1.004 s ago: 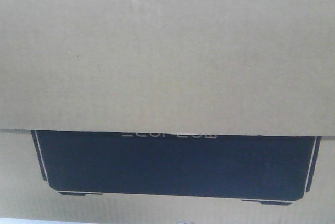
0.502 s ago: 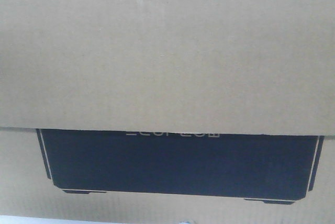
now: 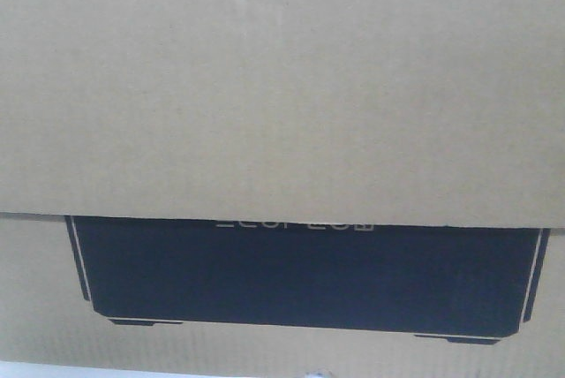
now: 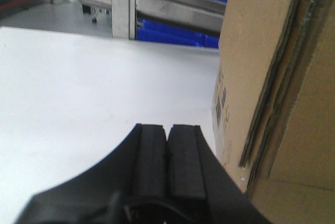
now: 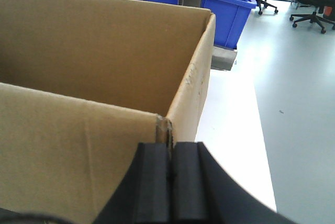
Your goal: Grab box from left shelf to table start
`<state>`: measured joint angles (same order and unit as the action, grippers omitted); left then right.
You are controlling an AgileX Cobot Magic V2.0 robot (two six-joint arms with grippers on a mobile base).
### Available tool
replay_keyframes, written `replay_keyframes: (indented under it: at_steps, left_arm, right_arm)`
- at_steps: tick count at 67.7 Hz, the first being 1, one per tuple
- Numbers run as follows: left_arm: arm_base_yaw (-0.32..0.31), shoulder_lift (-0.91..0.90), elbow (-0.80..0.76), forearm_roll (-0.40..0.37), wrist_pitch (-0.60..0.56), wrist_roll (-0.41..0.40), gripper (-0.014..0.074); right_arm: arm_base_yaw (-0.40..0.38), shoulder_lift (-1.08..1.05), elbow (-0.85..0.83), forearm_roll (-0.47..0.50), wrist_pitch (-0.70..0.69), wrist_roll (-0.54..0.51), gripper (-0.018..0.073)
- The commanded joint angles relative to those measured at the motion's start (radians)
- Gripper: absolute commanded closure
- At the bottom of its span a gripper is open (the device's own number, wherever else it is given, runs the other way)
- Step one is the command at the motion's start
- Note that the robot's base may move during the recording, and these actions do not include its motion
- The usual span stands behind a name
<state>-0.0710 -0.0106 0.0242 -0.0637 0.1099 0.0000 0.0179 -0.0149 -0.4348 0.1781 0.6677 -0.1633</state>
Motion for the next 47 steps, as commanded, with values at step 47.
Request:
replay_keyframes:
  at_steps: [47]
  left_arm:
    - [0.001, -0.018, 0.003, -0.010, -0.127, -0.005, 0.0696]
  right_arm:
    - [-0.002, 0.004, -0.023, -0.005, -0.089, -0.002, 0.0501]
